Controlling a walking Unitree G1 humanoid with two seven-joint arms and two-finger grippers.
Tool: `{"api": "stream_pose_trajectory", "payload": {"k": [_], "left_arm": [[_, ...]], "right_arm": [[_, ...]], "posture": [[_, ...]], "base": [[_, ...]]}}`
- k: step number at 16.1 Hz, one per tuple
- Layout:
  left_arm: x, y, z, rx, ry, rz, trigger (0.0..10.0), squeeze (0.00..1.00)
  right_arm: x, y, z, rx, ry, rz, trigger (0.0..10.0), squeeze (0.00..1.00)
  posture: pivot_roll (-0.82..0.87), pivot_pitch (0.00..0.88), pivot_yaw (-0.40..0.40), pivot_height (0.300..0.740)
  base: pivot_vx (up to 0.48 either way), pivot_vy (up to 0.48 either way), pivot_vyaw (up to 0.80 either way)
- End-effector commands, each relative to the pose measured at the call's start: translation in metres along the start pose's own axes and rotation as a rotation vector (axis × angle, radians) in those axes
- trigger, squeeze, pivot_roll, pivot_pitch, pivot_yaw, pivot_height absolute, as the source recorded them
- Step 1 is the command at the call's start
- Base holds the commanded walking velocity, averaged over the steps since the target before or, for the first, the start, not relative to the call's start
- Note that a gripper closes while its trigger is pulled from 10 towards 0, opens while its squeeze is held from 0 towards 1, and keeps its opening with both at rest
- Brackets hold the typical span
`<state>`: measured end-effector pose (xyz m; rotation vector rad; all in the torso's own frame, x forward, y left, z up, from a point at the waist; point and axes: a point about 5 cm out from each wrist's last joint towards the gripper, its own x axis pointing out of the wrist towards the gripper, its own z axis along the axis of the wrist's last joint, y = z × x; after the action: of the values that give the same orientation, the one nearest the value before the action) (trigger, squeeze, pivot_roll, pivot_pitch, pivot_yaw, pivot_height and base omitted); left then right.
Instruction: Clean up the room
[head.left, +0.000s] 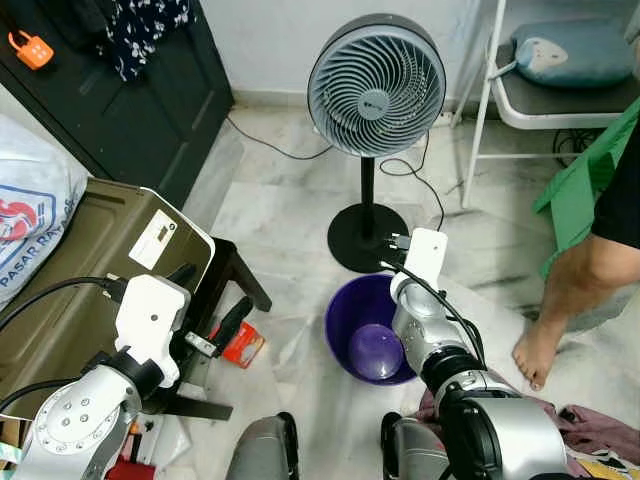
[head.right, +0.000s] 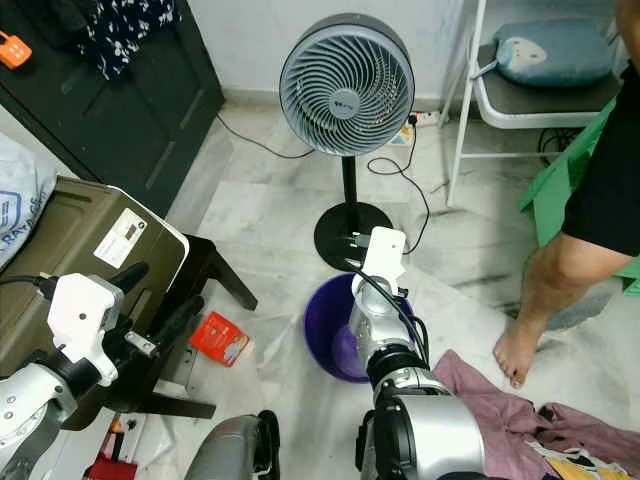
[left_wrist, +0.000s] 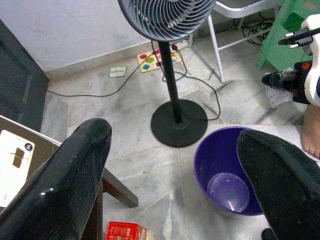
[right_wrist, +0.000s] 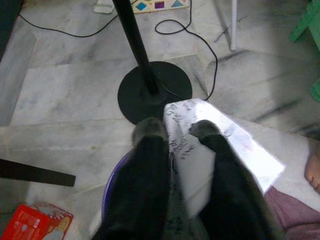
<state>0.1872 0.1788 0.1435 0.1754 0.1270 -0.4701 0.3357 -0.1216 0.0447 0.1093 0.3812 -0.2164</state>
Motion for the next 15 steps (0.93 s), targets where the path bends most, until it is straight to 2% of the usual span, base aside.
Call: {"api": "stream_pose_trajectory", "payload": {"k": [1,10,14,15], "left_arm": [[-0.004,0.001,0.001,0.009,0.015,-0.004,10.0,0.0],[0.008,-0.001,0.002,-0.001,-0.007,0.003,10.0,0.0],[0.034,-0.003,0.004,-0.027,-0.073,0.017,10.0,0.0],[0.045,-0.006,0.006,-0.04,-0.1,0.027,10.0,0.0]], "right_arm": [[-0.001,0.004,-0.001,0.011,0.008,0.003,10.0,1.0],[0.002,0.013,0.022,0.026,-0.095,0.047,10.0,1.0],[0.0,0.015,0.036,0.052,-0.166,0.106,10.0,1.0],[-0.006,0.014,0.035,0.042,-0.193,0.136,10.0,1.0]], "posture": [[0.27,0.22,0.16,0.74],[0.24,0.196,0.146,0.74],[0.14,0.129,0.103,0.74],[0.11,0.106,0.09,0.74]], "base": [[0.0,0.0,0.0],[0.0,0.0,0.0],[0.0,0.0,0.0],[0.0,0.0,0.0]]}}
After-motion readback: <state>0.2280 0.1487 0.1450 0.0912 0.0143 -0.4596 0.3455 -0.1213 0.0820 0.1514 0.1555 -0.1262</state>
